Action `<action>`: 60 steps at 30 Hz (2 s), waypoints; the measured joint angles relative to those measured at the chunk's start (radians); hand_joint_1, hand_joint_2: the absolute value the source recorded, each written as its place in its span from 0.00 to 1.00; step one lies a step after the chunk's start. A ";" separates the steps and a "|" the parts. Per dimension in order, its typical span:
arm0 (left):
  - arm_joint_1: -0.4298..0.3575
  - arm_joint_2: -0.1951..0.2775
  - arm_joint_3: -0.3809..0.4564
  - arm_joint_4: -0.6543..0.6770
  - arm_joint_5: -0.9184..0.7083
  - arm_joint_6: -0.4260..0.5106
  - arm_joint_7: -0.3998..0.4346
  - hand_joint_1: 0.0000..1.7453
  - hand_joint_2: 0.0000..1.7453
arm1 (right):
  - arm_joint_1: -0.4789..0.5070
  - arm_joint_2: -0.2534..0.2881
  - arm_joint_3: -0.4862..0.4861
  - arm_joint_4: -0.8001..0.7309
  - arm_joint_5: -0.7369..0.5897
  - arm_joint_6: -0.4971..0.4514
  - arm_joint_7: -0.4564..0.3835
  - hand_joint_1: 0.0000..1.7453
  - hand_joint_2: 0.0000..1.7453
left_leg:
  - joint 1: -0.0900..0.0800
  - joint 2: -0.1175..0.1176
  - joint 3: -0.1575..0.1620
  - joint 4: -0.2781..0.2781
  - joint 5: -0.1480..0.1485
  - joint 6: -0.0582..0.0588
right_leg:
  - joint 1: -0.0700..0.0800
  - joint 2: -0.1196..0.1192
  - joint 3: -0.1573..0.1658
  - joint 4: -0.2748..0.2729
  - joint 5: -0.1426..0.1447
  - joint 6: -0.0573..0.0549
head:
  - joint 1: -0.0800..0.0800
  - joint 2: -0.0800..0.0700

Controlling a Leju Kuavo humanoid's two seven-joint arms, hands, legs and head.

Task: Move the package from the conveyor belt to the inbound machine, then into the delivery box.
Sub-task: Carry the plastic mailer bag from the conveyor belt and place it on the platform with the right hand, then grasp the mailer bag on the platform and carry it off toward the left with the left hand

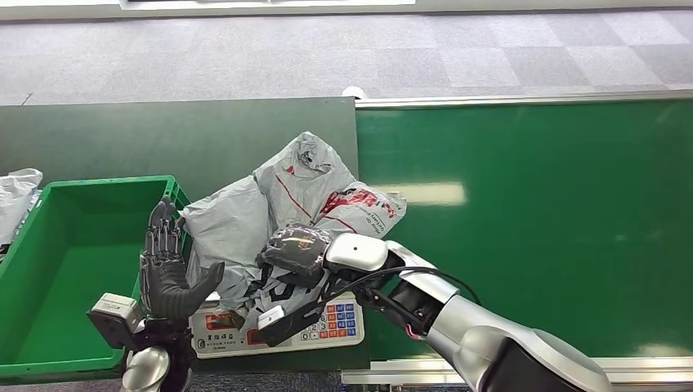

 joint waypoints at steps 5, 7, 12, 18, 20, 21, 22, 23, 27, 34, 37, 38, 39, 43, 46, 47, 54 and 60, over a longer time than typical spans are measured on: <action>-0.002 0.000 0.000 0.001 0.000 0.000 0.000 0.00 1.00 | -0.003 0.002 0.010 0.010 0.004 -0.040 0.018 1.00 1.00 | 0.000 0.000 0.000 0.000 0.000 0.000 | 0.000 0.000 0.000 0.000 0.000 0.000 | 0.000 0.000; -0.005 0.000 0.000 0.002 0.000 0.000 0.000 0.00 1.00 | -0.003 0.001 0.010 0.011 0.006 -0.066 0.031 0.98 1.00 | 0.000 0.000 0.000 0.000 0.000 0.000 | 0.000 0.000 0.000 0.000 0.000 0.000 | 0.000 0.000; -0.016 -0.001 0.000 0.006 0.006 0.007 -0.005 0.00 1.00 | 0.005 -0.005 -0.006 0.012 0.008 -0.139 0.027 0.00 1.00 | 0.000 0.000 0.000 0.000 0.000 0.000 | 0.000 0.000 0.000 0.000 0.000 0.000 | 0.000 0.000; -0.029 -0.008 0.005 0.006 0.048 0.025 -0.031 0.00 1.00 | 0.055 -0.016 -0.081 -0.049 -0.100 -0.190 -0.063 0.00 1.00 | 0.000 0.000 0.000 0.000 0.000 0.000 | 0.000 0.000 0.000 0.000 0.000 0.000 | 0.000 0.000; -0.030 -0.012 0.010 0.003 0.068 0.036 -0.045 0.00 1.00 | 0.080 -0.025 -0.127 -0.092 -0.183 -0.148 -0.100 0.00 1.00 | 0.000 0.000 0.000 0.000 0.000 0.000 | 0.000 0.000 0.000 0.000 0.000 0.000 | 0.000 0.000; -0.030 -0.013 0.013 0.000 0.075 0.041 -0.051 0.00 1.00 | 0.091 -0.031 -0.151 -0.114 -0.216 -0.128 -0.112 0.00 1.00 | 0.000 0.000 0.000 0.000 0.000 0.000 | 0.000 0.000 0.000 0.000 0.000 0.000 | 0.000 0.000; -0.030 -0.014 0.016 -0.002 0.080 0.044 -0.055 0.00 1.00 | 0.101 -0.038 -0.173 -0.134 -0.237 -0.114 -0.119 0.00 1.00 | 0.000 0.000 0.000 0.000 0.000 0.000 | 0.000 0.000 0.000 0.000 0.000 0.000 | 0.000 0.000; -0.030 -0.015 0.018 -0.004 0.083 0.046 -0.057 0.00 1.00 | 0.108 -0.044 -0.193 -0.151 -0.248 -0.106 -0.123 0.00 1.00 | 0.000 0.000 0.000 0.000 0.000 0.000 | 0.000 0.000 0.000 0.000 0.000 0.000 | 0.000 0.000; -0.030 -0.018 0.022 -0.009 0.089 0.049 -0.059 0.00 1.00 | 0.128 -0.059 -0.236 -0.196 -0.258 -0.095 -0.130 0.00 1.00 | 0.000 0.000 0.000 0.000 0.000 0.000 | 0.000 0.000 0.000 0.000 0.000 0.000 | 0.000 0.000; -0.026 -0.036 0.059 -0.062 0.090 0.135 -0.067 0.00 1.00 | 0.173 -0.090 -0.311 -0.268 -0.397 -0.002 -0.169 0.00 1.00 | 0.000 0.000 0.000 0.000 0.000 0.000 | 0.000 0.000 0.000 0.000 0.000 0.000 | 0.000 0.000; -0.015 -0.048 0.087 -0.113 0.090 0.156 -0.067 0.00 1.00 | 0.206 -0.118 -0.361 -0.314 -0.500 0.087 -0.200 0.00 1.00 | 0.000 0.000 0.000 0.000 0.000 0.000 | 0.000 0.000 0.000 0.000 0.000 0.000 | 0.000 0.000; -0.010 -0.051 0.093 -0.128 0.090 0.158 -0.067 0.00 1.00 | 0.218 -0.126 -0.378 -0.329 -0.537 0.121 -0.211 0.00 1.00 | 0.000 0.000 0.000 0.000 0.000 0.000 | 0.000 0.000 0.000 0.000 0.000 0.000 | 0.000 0.000; -0.004 -0.054 0.098 -0.142 0.090 0.159 -0.067 0.00 1.00 | 0.229 -0.134 -0.395 -0.345 -0.574 0.153 -0.219 0.00 1.00 | 0.000 0.000 0.000 0.000 0.000 0.000 | 0.000 0.000 0.000 0.000 0.000 0.000 | 0.000 0.000; 0.020 -0.067 0.121 -0.193 0.093 0.163 -0.067 0.00 1.00 | 0.277 -0.162 -0.459 -0.421 -0.682 0.238 -0.228 0.00 1.00 | 0.000 0.000 0.000 0.000 0.000 0.000 | 0.000 0.000 0.000 0.000 0.000 0.000 | 0.000 0.000; 0.044 -0.076 0.140 -0.229 0.094 0.162 -0.067 0.00 1.00 | 0.318 -0.191 -0.514 -0.499 -0.724 0.230 -0.207 0.00 1.00 | 0.000 0.000 0.000 0.000 0.000 0.000 | 0.000 0.000 0.000 0.000 0.000 0.000 | 0.000 0.000; 0.054 -0.079 0.145 -0.241 0.094 0.160 -0.067 0.00 1.00 | 0.333 -0.202 -0.537 -0.526 -0.735 0.217 -0.193 0.00 1.00 | 0.000 0.000 0.000 0.000 0.000 0.000 | 0.000 0.000 0.000 0.000 0.000 0.000 | 0.000 0.000; 0.109 -0.098 0.167 -0.289 0.081 0.142 -0.067 0.00 1.00 | 0.488 -0.292 -0.752 -0.706 -0.861 0.157 -0.149 0.00 1.00 | -0.001 -0.002 0.000 0.000 -0.001 0.000 | -0.001 -0.001 0.000 -0.001 0.000 0.001 | 0.000 0.000; 0.144 -0.092 0.141 -0.282 0.068 0.098 -0.067 0.00 1.00 | 0.679 -0.303 -0.986 -0.803 -0.700 -0.071 -0.112 0.00 1.00 | -0.001 -0.002 -0.001 0.000 -0.002 0.001 | -0.001 -0.001 0.000 -0.001 -0.001 0.001 | 0.000 0.000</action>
